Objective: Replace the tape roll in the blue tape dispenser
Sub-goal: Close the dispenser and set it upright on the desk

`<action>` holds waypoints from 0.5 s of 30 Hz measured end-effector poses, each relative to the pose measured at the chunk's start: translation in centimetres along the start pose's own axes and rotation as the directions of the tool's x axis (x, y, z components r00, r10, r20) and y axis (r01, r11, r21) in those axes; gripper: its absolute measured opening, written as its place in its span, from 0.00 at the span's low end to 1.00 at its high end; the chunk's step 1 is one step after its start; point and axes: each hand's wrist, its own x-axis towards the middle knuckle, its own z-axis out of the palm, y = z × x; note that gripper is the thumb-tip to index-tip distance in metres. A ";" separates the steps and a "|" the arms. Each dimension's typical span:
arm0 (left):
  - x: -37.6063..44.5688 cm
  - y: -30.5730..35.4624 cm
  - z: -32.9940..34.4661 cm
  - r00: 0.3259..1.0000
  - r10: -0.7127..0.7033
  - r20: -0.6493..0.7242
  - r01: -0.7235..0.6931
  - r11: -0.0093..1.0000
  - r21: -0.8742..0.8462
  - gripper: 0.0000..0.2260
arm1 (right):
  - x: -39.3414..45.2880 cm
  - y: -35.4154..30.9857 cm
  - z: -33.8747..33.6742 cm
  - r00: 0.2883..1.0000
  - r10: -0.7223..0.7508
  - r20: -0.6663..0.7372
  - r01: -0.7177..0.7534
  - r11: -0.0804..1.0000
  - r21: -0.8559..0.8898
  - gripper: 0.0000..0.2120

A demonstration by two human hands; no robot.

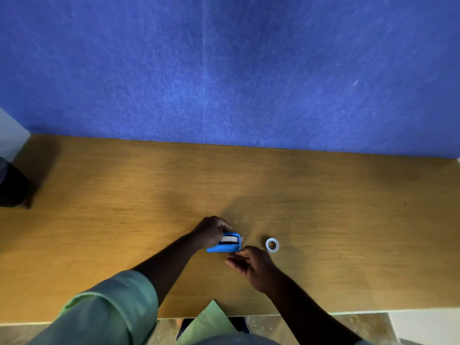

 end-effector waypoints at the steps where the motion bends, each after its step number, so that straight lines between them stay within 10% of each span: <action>1: -0.1 0.1 0.1 1.000 -0.001 0.013 0.001 1.000 0.019 0.21 | 0.1 0.0 0.2 1.000 0.002 -0.005 -0.002 1.000 0.014 0.12; 6: -1.0 0.5 0.5 1.000 0.009 0.030 -0.009 1.000 -0.002 0.16 | 1.0 0.3 1.2 0.998 -0.043 -0.042 0.047 0.993 0.110 0.14; 15: -1.6 0.7 -0.1 0.991 -0.091 -0.097 0.055 0.945 -0.324 0.17 | 1.4 -1.7 2.4 0.961 -0.275 0.032 0.268 0.892 -0.363 0.20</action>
